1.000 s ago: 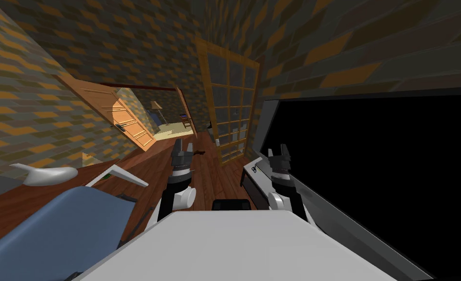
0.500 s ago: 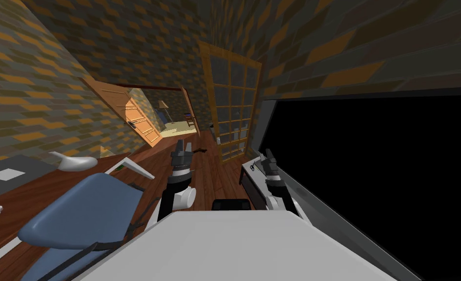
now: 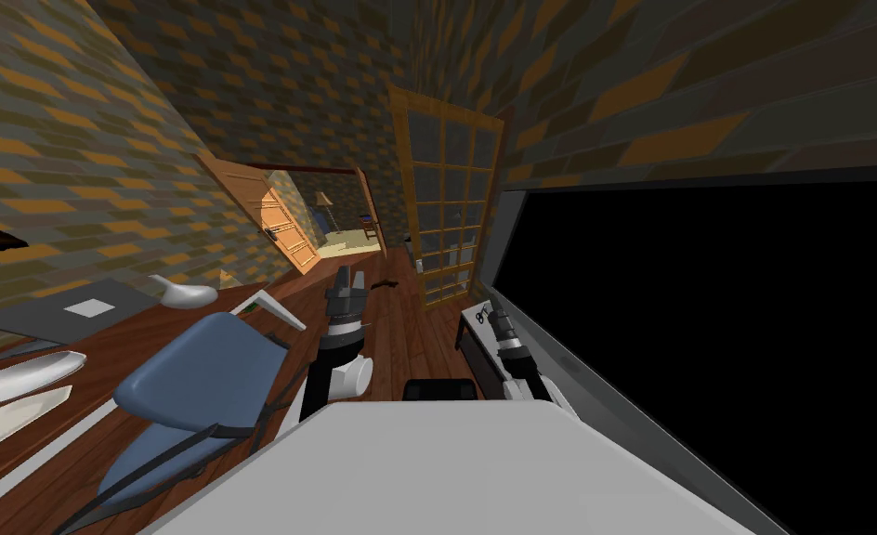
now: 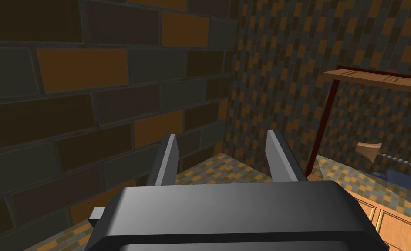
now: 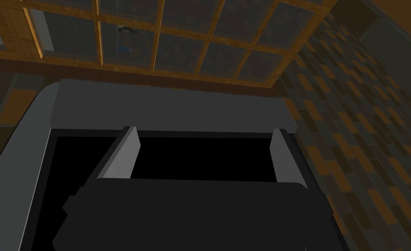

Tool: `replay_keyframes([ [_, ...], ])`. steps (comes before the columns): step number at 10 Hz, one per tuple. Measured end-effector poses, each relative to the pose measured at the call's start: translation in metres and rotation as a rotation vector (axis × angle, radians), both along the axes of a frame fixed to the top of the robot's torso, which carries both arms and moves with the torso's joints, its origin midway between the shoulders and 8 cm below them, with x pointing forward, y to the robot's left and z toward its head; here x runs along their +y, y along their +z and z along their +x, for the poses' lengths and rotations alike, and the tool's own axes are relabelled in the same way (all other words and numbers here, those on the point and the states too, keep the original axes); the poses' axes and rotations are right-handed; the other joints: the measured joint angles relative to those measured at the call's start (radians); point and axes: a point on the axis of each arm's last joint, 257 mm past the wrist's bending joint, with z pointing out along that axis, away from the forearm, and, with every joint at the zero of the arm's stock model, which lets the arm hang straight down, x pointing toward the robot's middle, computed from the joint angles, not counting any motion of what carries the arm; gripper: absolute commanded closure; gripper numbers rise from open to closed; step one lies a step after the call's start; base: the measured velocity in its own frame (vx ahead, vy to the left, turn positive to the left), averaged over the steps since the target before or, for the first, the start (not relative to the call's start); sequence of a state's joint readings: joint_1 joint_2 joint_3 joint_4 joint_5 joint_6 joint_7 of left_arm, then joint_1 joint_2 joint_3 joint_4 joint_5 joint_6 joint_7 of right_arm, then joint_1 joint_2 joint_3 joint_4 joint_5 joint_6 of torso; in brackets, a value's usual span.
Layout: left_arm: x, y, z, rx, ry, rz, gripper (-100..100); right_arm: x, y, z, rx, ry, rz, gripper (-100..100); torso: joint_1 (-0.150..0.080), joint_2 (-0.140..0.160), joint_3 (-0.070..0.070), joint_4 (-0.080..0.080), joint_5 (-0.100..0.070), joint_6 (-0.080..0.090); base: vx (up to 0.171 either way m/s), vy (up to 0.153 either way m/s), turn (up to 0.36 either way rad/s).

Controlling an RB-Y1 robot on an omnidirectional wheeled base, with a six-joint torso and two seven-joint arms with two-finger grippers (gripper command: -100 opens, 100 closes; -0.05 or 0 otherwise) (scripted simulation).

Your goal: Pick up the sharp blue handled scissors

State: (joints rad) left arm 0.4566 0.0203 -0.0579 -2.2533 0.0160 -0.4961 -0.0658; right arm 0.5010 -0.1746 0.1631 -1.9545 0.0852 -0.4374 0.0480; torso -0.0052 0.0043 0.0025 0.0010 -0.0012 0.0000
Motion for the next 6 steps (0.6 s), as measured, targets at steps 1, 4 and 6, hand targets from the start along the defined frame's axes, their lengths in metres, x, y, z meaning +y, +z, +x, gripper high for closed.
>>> replay_keyframes([
  [1, 0.000, 0.000, 0.000, 0.000, 0.000, 0.000, 0, 0.002, -0.010, 0.003, 0.020, 0.006, -0.023, -100, 0.001, -0.001, -0.001, 0.000, 0.000, 0.000, -0.034, -0.042, 0.081],
  [4, 0.000, 0.000, 0.000, 0.000, 0.000, 0.000, 0, 0.014, -0.060, 0.003, 0.114, 0.052, -0.148, -100, 0.001, -0.002, -0.001, 0.000, 0.000, 0.000, -0.049, -0.046, 0.153],
  [6, 0.000, 0.000, 0.000, 0.000, 0.000, 0.000, 0, 0.016, -0.089, 0.002, 0.168, 0.079, -0.227, -100, 0.002, -0.003, -0.002, -0.001, 0.000, 0.000, -0.024, -0.027, 0.085],
])
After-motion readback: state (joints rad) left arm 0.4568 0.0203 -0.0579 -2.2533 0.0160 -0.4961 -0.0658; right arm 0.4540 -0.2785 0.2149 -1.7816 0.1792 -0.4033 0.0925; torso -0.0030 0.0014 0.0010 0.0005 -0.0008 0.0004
